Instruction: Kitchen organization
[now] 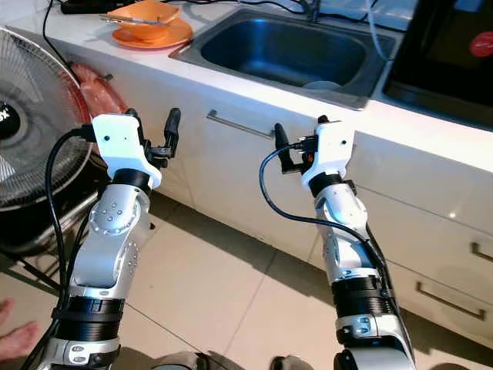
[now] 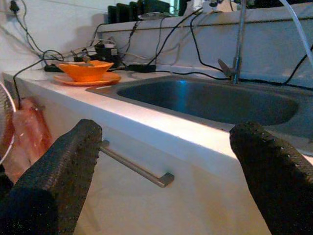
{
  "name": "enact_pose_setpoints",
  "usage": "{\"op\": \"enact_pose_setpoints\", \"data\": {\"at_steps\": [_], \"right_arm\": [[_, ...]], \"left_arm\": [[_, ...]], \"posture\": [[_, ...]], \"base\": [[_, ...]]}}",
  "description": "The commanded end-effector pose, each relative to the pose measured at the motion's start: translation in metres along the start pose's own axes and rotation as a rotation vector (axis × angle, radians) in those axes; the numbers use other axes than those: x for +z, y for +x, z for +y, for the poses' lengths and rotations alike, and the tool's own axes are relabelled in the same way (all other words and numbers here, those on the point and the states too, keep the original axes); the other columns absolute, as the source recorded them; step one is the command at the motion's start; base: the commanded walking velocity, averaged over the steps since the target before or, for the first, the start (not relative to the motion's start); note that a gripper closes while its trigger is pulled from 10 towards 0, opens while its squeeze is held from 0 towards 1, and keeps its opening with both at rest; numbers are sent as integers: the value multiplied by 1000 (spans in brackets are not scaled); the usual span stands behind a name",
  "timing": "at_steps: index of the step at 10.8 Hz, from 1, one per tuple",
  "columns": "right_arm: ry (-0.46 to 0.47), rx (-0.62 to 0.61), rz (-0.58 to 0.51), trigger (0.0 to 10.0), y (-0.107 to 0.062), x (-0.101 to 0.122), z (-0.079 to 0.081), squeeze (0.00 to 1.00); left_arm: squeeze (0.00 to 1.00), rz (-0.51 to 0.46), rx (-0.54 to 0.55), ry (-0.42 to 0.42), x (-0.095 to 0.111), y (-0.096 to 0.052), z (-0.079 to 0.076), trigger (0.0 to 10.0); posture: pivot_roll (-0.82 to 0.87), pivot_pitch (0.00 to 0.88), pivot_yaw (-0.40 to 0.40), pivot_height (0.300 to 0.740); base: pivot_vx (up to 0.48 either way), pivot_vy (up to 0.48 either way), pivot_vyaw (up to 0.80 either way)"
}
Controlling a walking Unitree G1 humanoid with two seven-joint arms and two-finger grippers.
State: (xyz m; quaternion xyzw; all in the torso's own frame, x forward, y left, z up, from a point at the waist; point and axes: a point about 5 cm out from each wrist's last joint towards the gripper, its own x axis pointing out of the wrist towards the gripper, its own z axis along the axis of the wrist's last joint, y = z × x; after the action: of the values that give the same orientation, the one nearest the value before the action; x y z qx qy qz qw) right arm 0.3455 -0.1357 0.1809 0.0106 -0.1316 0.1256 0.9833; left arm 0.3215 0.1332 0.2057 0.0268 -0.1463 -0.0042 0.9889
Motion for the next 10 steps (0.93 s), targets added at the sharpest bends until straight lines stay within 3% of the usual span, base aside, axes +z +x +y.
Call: {"op": "enact_pose_setpoints", "data": {"at_steps": [1, 10], "right_arm": [[7, 7, -8, 10000, 2, 3, 2, 0], [13, 14, -11, 10000, 3, 3, 4, 0]], "left_arm": [[0, -11, 22, -2, 2, 0, 5, 10000], [0, -13, 31, 1, 3, 1, 5, 10000]], "posture": [[67, 117, 18, 740], [63, 102, 22, 740]], "base": [[0, 0, 0], [336, 0, 0]]}}
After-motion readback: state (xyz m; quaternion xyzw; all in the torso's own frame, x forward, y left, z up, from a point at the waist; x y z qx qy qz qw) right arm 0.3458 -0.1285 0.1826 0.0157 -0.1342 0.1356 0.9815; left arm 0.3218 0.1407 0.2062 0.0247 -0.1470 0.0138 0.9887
